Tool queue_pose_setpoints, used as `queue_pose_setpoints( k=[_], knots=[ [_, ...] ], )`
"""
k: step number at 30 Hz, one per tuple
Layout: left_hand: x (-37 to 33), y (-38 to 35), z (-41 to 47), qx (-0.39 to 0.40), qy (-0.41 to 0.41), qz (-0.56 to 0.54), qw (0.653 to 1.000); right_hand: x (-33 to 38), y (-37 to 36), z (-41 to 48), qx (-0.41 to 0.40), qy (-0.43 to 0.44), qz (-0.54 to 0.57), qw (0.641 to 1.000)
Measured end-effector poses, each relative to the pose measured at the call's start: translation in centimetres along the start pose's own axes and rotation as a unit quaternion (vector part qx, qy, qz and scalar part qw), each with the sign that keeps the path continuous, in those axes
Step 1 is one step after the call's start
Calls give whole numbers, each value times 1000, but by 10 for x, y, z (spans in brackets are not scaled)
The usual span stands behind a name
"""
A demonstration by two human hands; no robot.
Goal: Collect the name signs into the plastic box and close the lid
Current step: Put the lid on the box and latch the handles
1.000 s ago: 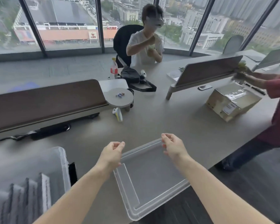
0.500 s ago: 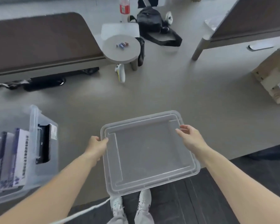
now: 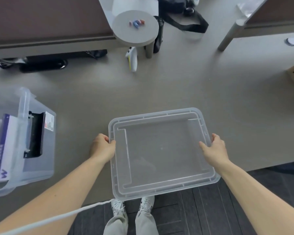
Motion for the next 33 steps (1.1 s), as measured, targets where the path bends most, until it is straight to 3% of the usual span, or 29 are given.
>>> queue_pose_setpoints(
  k=[9, 20, 27, 33],
  knots=[
    [-33, 45, -10, -17, -49, -36, 998, 25, 27, -11, -21, 30, 80, 996],
    [-127, 263, -99, -144, -203, -186, 951, 205, 143, -53, -112, 212, 203, 949],
    [-90, 414, -129, -257, -214, -249, 909, 336, 146, -112, -89, 328, 248, 907],
    [-31, 493, -134, -328, -235, -255, 879, 411, 120, -164, -97, 381, 266, 880]
  ],
)
Point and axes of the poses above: each hand's wrist, its own z-axis towards the middle knuckle, its own y-axis out of the back of the hand, x = y × z, the point moved 4 cm from there along z, towards the middle knuckle, and after that the axes turned 13 degrees about y, right-handed, at the moved point
